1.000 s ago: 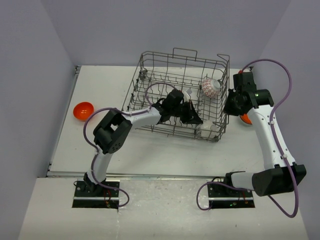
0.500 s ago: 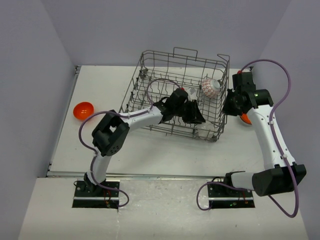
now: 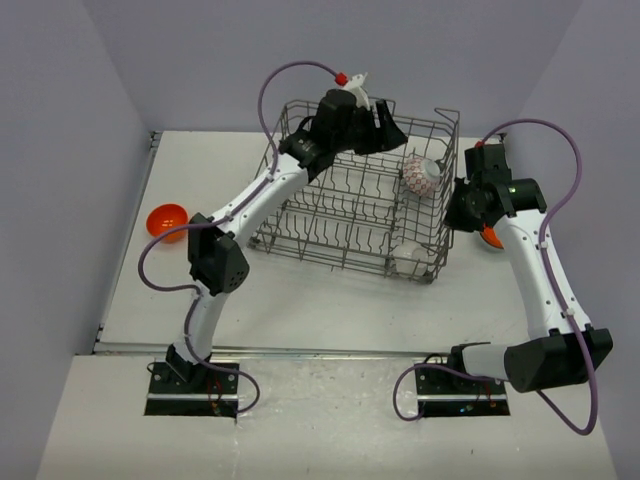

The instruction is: Unload the bowls from the dish rack

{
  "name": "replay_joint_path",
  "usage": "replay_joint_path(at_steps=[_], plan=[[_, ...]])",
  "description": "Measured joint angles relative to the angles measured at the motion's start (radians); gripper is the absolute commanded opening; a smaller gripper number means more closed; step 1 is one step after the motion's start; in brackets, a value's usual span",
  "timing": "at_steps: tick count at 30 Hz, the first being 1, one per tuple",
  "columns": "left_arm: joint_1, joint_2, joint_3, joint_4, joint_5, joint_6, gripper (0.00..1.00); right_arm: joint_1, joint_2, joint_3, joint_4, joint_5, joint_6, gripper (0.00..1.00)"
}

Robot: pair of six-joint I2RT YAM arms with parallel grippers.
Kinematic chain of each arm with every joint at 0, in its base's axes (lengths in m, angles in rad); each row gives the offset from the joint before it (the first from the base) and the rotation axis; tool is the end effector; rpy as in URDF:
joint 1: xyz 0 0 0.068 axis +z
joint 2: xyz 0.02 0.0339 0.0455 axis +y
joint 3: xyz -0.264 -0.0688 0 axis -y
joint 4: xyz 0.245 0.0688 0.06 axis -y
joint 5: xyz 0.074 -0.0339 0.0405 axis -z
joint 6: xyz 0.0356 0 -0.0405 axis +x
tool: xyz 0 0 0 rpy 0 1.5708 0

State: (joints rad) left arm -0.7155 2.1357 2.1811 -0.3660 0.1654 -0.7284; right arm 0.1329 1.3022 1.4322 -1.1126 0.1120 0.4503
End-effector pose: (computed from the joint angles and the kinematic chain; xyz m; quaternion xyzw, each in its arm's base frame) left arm 0.3788 -0.3370 0.3732 0.0431 0.8084 -0.4357 0.3934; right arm 0.2441 0.0286 0.3683 0.1670 0.9410 0.0319 0.2926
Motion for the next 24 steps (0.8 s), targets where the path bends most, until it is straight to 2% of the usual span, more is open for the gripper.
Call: replay_joint_path(at_steps=[3, 5, 11, 17, 19, 20, 21, 24], plan=[[0.073, 0.128, 0.177, 0.008, 0.08, -0.018, 0.69, 0.0, 0.0, 0.0, 0.0, -0.002, 0.002, 0.0], [0.116, 0.199, 0.208, 0.029, 0.14, -0.042, 0.69, 0.0, 0.0, 0.0, 0.0, -0.006, 0.002, 0.0], [0.183, 0.322, 0.092, 0.113, 0.278, -0.083, 0.7, 0.0, 0.0, -0.001, 0.001, -0.023, 0.002, 0.0], [0.177, 0.299, -0.027, 0.16, 0.274, -0.051, 0.7, 0.0, -0.002, -0.006, 0.006, -0.023, 0.006, 0.0], [0.177, 0.247, -0.109, 0.164, 0.263, -0.03, 0.7, 0.0, -0.002, -0.006, 0.006, -0.021, 0.009, 0.11], [0.176, 0.21, -0.165, 0.171, 0.258, -0.016, 0.7, 0.0, -0.002, -0.006, 0.006, -0.02, 0.013, 0.23], [0.175, 0.181, -0.199, 0.169, 0.258, -0.009, 0.71, 0.0, -0.002, -0.006, 0.007, -0.018, 0.02, 0.3], [0.172, 0.072, -0.298, 0.172, 0.257, 0.023, 0.73, 0.005, -0.003, -0.006, 0.032, -0.017, 0.032, 0.41]])
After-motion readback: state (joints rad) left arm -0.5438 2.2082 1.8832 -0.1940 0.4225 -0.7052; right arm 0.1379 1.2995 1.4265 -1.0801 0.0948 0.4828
